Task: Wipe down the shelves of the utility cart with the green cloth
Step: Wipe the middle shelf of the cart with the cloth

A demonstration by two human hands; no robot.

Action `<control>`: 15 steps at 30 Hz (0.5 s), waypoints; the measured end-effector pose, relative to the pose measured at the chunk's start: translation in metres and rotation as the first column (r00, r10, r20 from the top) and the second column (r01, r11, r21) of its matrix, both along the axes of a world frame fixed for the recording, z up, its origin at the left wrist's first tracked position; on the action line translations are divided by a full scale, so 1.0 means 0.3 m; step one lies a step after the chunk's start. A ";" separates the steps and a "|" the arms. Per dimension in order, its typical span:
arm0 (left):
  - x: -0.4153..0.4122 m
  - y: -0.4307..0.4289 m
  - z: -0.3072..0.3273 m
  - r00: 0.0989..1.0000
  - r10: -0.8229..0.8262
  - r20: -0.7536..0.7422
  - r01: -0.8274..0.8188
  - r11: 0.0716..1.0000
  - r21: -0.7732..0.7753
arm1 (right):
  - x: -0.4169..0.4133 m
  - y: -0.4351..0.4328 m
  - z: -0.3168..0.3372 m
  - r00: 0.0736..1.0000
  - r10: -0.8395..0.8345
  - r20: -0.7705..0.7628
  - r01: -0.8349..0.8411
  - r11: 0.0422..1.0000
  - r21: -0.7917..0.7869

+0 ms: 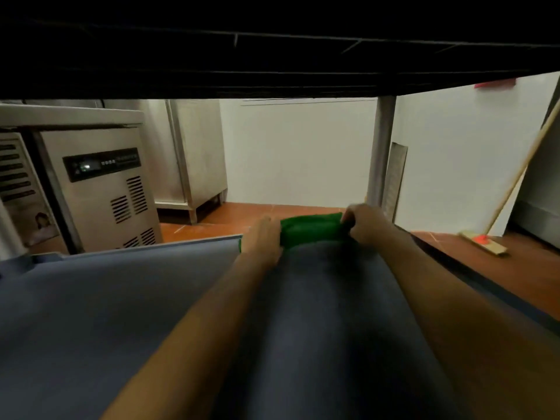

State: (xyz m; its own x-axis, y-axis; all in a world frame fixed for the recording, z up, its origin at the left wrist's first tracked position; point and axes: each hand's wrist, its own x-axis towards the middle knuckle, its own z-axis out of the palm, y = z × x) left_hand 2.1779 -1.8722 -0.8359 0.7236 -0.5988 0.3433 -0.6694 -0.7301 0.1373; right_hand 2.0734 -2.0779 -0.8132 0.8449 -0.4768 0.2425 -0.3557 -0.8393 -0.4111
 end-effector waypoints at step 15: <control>0.012 0.030 -0.056 0.975 -0.081 -0.206 0.111 0.984 0.138 | -0.076 0.016 -0.114 0.961 0.056 -0.269 -0.112 0.974 -0.197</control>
